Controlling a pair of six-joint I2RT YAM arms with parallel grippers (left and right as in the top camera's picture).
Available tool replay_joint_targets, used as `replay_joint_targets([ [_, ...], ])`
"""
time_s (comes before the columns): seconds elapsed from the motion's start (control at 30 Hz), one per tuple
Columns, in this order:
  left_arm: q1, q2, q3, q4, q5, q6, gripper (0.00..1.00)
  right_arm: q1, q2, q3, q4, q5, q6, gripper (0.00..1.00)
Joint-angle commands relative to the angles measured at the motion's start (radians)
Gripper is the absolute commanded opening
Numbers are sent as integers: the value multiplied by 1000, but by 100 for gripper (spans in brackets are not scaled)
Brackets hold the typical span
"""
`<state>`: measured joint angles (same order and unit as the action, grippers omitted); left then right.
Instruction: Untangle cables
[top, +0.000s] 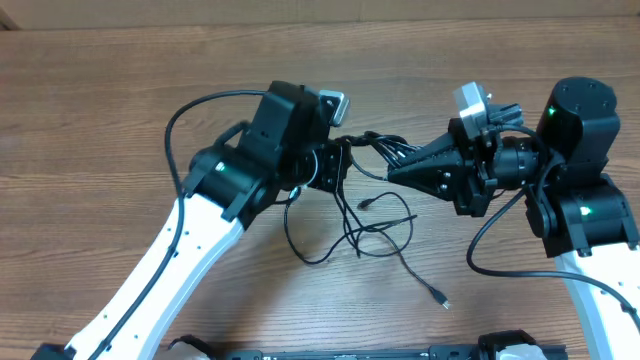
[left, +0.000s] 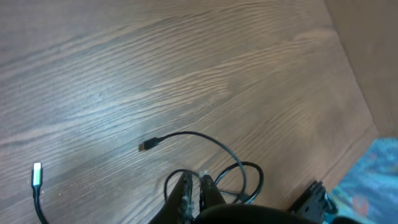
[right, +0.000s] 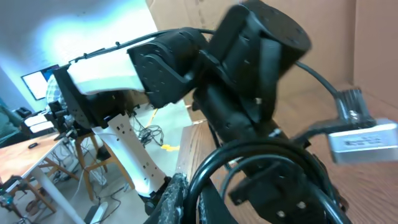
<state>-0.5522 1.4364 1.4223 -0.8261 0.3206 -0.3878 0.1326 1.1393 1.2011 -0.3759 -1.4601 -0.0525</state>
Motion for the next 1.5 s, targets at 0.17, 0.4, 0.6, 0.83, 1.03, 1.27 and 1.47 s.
replay_joint_targets([
  [0.17, 61, 125, 0, -7, -61, -92, 4, 5, -43, 16, 16, -109, -9, 4],
  [0.4, 95, 142, 0, -10, -58, -148, 4, 5, -50, 16, 15, -109, -8, 4],
  [0.6, 96, 142, 0, -15, -58, -148, 4, 5, -58, 16, -2, -109, -1, 4],
  [0.83, 122, 135, 0, -29, -17, -15, 4, 5, -57, 16, -63, -88, 0, 4],
  [1.03, 254, 131, 0, -122, -110, -145, 4, 5, -57, 16, -116, -86, -2, 4],
  [1.27, 388, 131, 0, -169, 151, 57, 4, 5, -56, 16, -144, 109, 56, 66],
  [1.47, 347, 128, 0, -147, 152, 137, 4, 5, -56, 16, -262, 465, 213, 100],
])
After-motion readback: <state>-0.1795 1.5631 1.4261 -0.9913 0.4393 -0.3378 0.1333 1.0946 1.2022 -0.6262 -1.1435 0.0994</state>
